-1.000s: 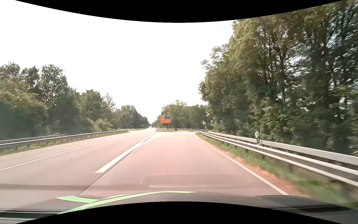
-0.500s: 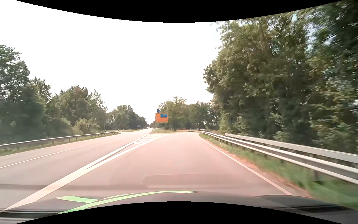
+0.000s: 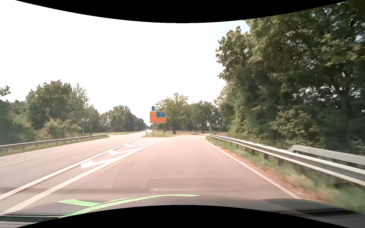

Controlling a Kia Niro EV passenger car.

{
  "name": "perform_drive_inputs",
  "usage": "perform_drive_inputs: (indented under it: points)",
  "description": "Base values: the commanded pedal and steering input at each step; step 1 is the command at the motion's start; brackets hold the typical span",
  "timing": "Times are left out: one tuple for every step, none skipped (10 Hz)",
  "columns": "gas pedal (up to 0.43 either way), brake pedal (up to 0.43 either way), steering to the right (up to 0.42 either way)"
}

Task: Follow the waypoints while adhering to traffic rules and regulations

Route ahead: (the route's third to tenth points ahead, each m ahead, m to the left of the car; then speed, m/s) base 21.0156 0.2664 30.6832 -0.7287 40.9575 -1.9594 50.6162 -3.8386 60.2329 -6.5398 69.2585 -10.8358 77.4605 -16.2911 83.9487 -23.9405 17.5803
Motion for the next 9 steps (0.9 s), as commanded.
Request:
perform_drive_inputs:
  points:
    - [0.000, 0.030, 0.015]
    - [0.000, 0.024, 0.019]
    - [0.000, 0.024, 0.020]
    - [0.000, 0.012, 0.021]
    - [0.000, 0.012, 0.020]
    - [0.000, 0.012, 0.021]
    - [0.000, 0.012, 0.021]
    - [0.000, 0.012, 0.021]
    - [0.000, 0.018, 0.021]
